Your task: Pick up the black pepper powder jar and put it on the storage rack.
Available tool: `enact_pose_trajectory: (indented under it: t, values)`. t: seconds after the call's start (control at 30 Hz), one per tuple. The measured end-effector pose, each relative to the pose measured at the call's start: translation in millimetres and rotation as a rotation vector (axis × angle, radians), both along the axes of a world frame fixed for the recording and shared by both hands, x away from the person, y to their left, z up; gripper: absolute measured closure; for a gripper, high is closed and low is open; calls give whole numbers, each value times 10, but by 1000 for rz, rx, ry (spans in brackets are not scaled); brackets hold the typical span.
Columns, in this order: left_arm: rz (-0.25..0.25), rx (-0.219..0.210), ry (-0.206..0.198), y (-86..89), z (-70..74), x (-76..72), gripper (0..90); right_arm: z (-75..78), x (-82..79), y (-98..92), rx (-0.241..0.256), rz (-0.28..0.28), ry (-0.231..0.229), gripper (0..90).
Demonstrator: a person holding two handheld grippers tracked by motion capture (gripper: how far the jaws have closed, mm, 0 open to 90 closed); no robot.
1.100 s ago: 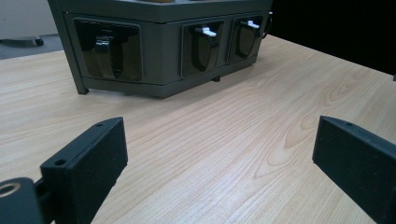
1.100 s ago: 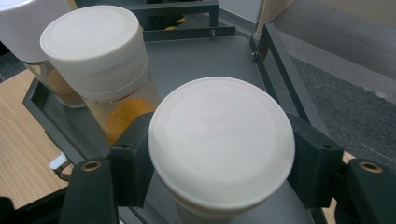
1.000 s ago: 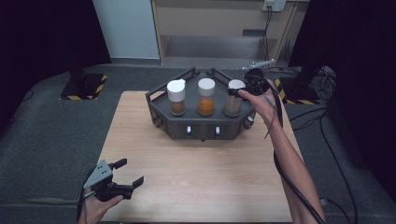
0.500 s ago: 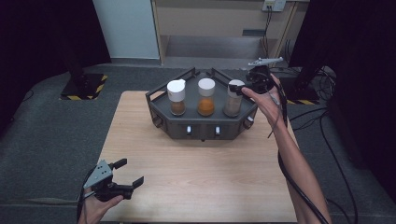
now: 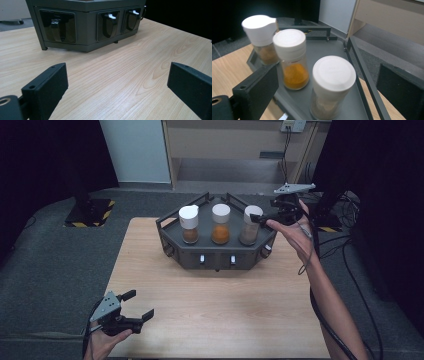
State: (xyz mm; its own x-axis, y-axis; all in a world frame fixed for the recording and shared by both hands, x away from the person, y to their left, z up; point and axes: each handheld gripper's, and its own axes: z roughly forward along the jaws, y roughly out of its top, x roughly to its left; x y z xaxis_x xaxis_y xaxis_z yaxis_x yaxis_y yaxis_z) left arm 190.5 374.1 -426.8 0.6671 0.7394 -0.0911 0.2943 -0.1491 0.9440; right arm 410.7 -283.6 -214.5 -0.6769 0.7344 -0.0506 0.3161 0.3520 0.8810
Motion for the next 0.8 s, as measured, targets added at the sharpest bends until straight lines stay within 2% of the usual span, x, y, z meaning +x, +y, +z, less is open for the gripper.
enact_pose_trajectory:
  t: [0.33,0.4,0.5,0.6,0.77,0.8]
  values:
    - [1,1,-1,-2,2,-2,21,20,-238,-140,36,44,-33,46]
    - [0,1,0,-1,2,-1,21,-15,-275,-191,64,58,-34,46]
    - [0,1,1,-2,1,1,21,-49,-342,-214,60,65,-48,47]
    - [0,1,1,-2,0,2,21,-103,-404,-288,87,81,-52,53]
    - [1,0,2,-2,1,2,21,-137,-486,-345,93,96,-61,54]
    - [1,0,2,-2,1,2,21,-155,-542,-368,93,105,-70,54]
